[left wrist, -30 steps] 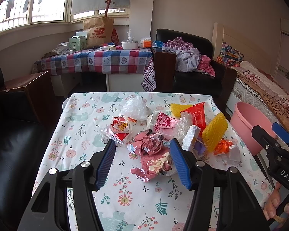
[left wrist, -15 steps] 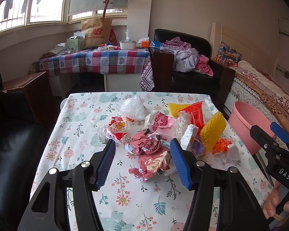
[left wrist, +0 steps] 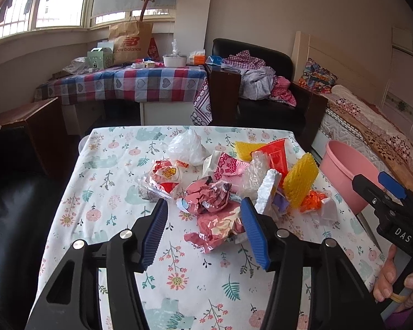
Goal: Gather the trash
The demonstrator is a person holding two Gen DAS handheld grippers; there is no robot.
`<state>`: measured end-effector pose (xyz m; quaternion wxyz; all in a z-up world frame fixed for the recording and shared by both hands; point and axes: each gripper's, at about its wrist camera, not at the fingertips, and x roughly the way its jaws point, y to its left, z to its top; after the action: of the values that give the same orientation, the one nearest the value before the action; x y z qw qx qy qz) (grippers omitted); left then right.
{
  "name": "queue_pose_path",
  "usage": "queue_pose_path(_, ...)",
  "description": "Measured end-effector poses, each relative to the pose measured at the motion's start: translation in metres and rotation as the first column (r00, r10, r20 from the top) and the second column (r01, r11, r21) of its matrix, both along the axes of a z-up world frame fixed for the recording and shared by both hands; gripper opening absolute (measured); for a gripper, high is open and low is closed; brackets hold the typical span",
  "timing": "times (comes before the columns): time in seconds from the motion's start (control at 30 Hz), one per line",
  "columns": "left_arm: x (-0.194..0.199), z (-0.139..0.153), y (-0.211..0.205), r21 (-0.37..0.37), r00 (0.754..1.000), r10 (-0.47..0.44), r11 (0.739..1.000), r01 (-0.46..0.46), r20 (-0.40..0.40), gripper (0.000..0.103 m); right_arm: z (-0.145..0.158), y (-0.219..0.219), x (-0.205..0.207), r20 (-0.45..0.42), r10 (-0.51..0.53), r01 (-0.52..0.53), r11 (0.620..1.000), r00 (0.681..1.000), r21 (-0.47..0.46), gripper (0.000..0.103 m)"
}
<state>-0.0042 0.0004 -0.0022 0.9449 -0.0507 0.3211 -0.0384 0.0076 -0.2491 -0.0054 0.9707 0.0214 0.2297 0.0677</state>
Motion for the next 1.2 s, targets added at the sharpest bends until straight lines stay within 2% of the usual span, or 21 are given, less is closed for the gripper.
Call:
queue_pose_path(0.17, -0.001, -0.006, 0.006, -0.033, 0.999, -0.045, 0.998, 0.044, -0.020, 0.051, -0.004, 0.001, 0.003, -0.026, 0.031, -0.031, 1.000, 0.999, 0.005, 0.100)
queue_pose_path(0.37, -0.006, -0.013, -0.006, -0.014, 0.989, -0.146, 0.989, 0.146, -0.032, 0.047, -0.013, -0.002, 0.007, -0.058, 0.042, -0.041, 0.999, 0.997, 0.020, 0.099)
queue_pose_path(0.5, -0.001, -0.016, -0.013, 0.003, 0.985, -0.170, 0.985, 0.171, -0.038, 0.044, -0.016, -0.005, 0.009, -0.073, 0.047, -0.044, 0.998, 0.996, 0.033, 0.097)
queue_pose_path(0.6, 0.004, -0.016, -0.017, 0.016, 0.984, -0.175, 0.984, 0.176, -0.039, 0.038, -0.018, -0.006, 0.010, -0.087, 0.058, -0.055, 0.998, 0.995, 0.033, 0.095)
queue_pose_path(0.67, 0.009, -0.019, -0.019, 0.028, 0.983, -0.176, 0.984, 0.177, -0.054, 0.030, -0.019, -0.006, 0.011, -0.098, 0.066, -0.062, 0.997, 0.993, 0.036, 0.094)
queue_pose_path(0.73, 0.013, -0.023, -0.018, 0.020, 0.982, -0.171, 0.985, 0.173, -0.074, 0.019, -0.021, -0.007, 0.011, -0.114, 0.078, -0.073, 0.996, 0.990, 0.042, 0.091)
queue_pose_path(0.87, 0.009, -0.021, -0.014, 0.002, 0.983, -0.169, 0.986, 0.170, -0.068, 0.013, -0.025, -0.008, 0.011, -0.139, 0.095, -0.089, 0.995, 0.986, 0.050, 0.085)
queue_pose_path(1.2, -0.009, 0.001, -0.005, -0.049, 0.980, -0.197, 0.979, 0.197, 0.008, 0.012, -0.037, -0.012, 0.018, -0.223, 0.140, -0.116, 0.986, 0.965, 0.117, 0.071)
